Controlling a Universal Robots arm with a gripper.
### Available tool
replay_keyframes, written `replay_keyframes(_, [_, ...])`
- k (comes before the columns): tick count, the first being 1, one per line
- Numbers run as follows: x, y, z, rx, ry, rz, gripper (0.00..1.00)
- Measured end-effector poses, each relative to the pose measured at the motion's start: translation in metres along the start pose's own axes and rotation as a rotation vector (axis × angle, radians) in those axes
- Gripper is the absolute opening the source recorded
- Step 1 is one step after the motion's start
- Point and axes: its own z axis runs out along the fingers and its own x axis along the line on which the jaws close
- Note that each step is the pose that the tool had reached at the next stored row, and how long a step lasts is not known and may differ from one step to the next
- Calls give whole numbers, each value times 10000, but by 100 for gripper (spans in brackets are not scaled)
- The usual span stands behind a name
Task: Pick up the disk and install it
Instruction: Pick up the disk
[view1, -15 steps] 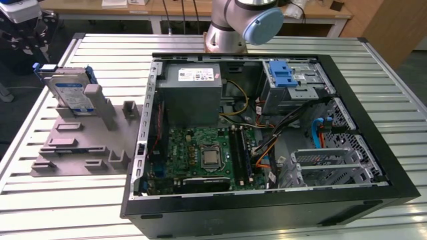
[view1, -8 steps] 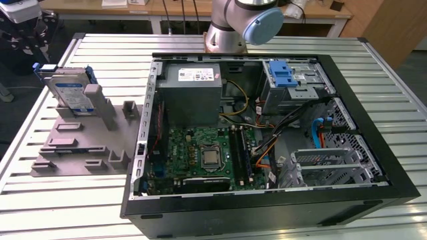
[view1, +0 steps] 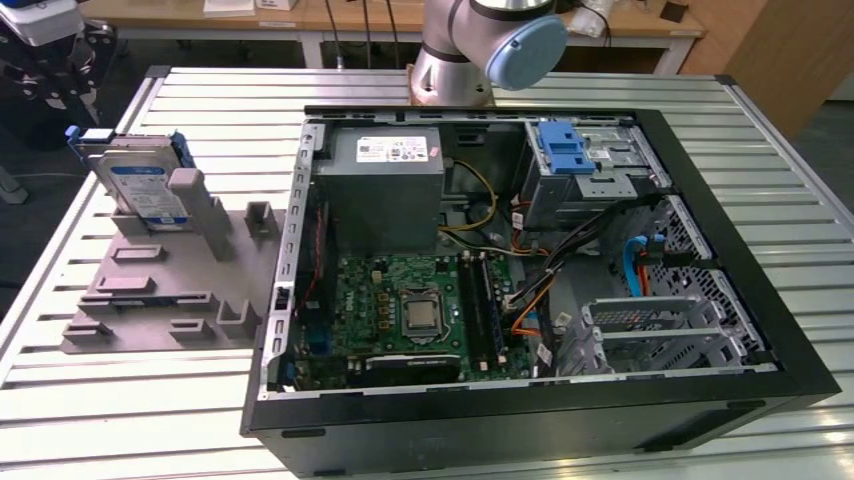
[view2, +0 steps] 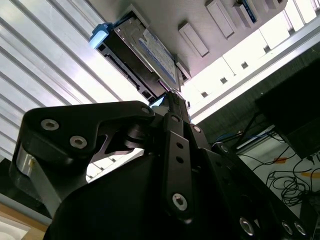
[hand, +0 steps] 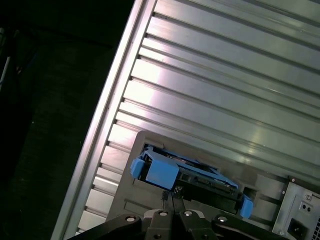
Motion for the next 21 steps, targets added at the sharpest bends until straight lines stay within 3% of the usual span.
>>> replay_keyframes(21, [0,0,0,-2,8,-350,11])
